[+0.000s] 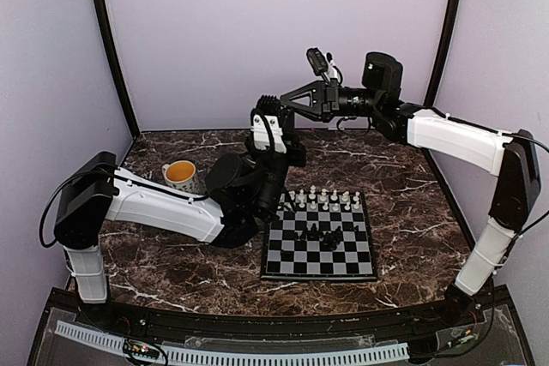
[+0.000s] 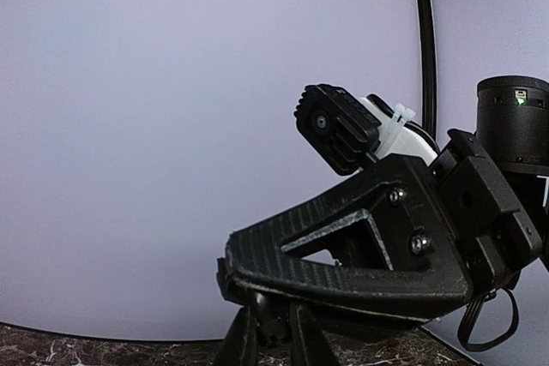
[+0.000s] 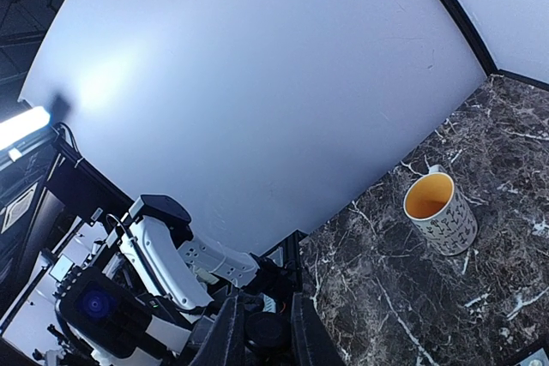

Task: Set up the chess pieces on the board
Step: Pass from the right arm to the left, then place the rook at h8.

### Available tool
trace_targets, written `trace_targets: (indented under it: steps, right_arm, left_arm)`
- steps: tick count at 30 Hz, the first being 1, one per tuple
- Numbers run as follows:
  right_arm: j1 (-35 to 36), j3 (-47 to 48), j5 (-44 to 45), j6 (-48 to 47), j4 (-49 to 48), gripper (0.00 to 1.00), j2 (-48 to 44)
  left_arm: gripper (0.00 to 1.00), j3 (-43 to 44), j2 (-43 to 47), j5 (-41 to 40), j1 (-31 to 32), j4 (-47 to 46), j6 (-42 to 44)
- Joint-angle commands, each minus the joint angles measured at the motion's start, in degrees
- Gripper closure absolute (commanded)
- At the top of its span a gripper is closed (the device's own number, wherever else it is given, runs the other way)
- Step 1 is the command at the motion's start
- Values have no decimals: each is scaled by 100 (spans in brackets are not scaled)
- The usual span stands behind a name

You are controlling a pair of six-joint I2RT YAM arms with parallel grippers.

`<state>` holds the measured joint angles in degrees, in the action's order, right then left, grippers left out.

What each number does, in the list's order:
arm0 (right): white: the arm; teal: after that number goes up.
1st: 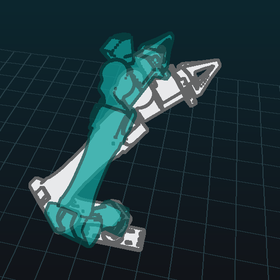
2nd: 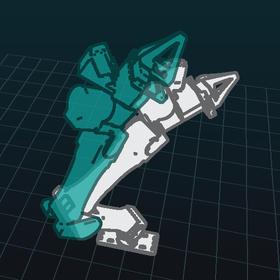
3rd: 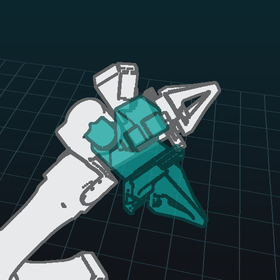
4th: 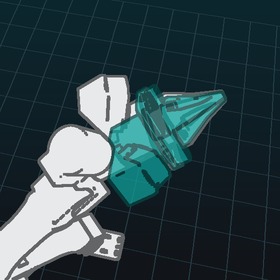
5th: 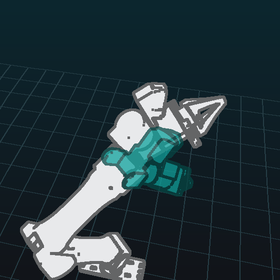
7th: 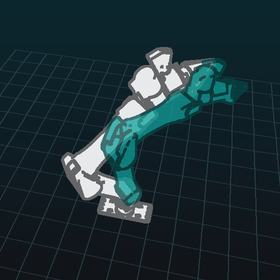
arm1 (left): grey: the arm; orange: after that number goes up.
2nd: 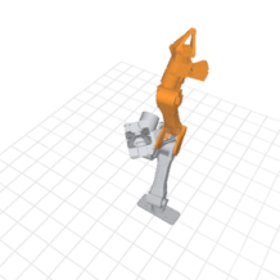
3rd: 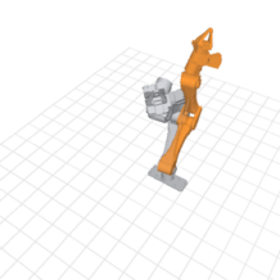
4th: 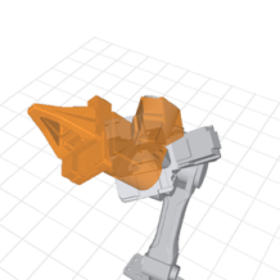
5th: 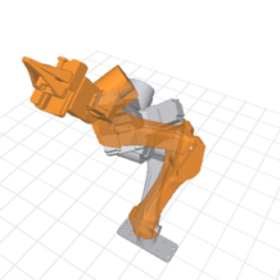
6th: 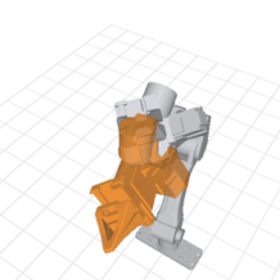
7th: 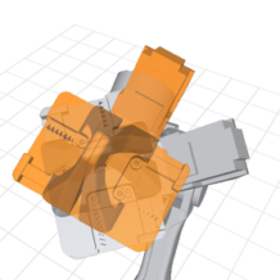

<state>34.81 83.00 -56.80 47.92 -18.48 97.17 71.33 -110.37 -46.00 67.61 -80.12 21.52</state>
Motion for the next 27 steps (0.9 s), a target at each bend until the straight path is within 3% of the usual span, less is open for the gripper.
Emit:
trace_targets:
  steps: [1,7,12,15,19,24,27]
  right_arm:
    - [-11,-94,-49,68,-339,84,-189]
    - [-24,-155,-44,-14,-307,75,-200]
    - [-300,-3,-92,-36,-148,48,-246]
    - [-989,134,-124,-261,172,39,-443]
    - [-1892,93,-56,-1232,1085,37,-782]
    - [-2698,-182,396,-3170,2586,37,-1315]
    - [-3067,-420,680,-4083,3213,37,-1607]
  left_arm:
    - [89,134,83,-106,-3,-270,230]
    - [98,-2,294,-44,-3,-157,519]
    - [100,-102,597,-68,-3,151,642]
    - [100,-155,1007,18,-3,1075,432]
    - [100,55,1709,472,-92,3677,-493]
    - [100,933,2203,2208,-732,7751,-2401]
    - [100,1513,2140,2886,-1063,9273,-2901]
